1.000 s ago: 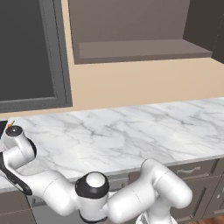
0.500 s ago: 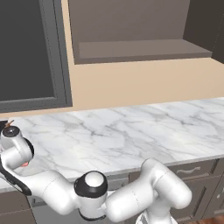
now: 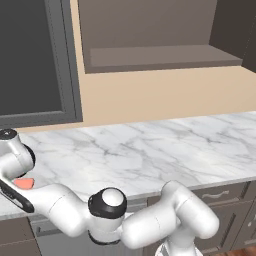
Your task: Locate and retrieve the bar soap and soap dispenser from the cabinet. Place them next to the sink.
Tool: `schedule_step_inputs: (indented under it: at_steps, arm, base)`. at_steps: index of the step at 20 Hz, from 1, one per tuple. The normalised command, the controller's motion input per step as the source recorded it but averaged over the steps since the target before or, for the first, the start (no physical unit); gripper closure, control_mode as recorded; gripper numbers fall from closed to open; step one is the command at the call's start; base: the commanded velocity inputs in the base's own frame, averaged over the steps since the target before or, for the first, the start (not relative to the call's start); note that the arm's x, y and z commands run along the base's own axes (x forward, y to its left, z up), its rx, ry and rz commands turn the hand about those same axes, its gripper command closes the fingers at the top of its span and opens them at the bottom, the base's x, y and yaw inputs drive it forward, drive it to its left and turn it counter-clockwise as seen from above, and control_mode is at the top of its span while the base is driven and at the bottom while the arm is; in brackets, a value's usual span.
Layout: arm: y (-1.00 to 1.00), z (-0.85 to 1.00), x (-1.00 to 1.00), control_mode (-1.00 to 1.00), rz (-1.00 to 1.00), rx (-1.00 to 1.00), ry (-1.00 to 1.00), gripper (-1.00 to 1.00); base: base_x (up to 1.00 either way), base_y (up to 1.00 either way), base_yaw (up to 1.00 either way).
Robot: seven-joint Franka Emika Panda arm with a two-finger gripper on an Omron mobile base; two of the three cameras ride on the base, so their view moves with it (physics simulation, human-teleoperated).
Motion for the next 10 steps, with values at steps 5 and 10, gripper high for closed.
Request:
schedule_step_inputs:
  at_steps: [5, 10]
  arm:
    - [-0.16, 0.19, -0.79, -1.0, -0.08, 0.01, 0.06, -1.0]
    - [-0.33, 0.04, -0.51, -1.0, -0.2, 0.0, 0.12, -1.0]
  base:
    - [0.0, 0.0, 0.0]
    - [0.0, 0.0, 0.0]
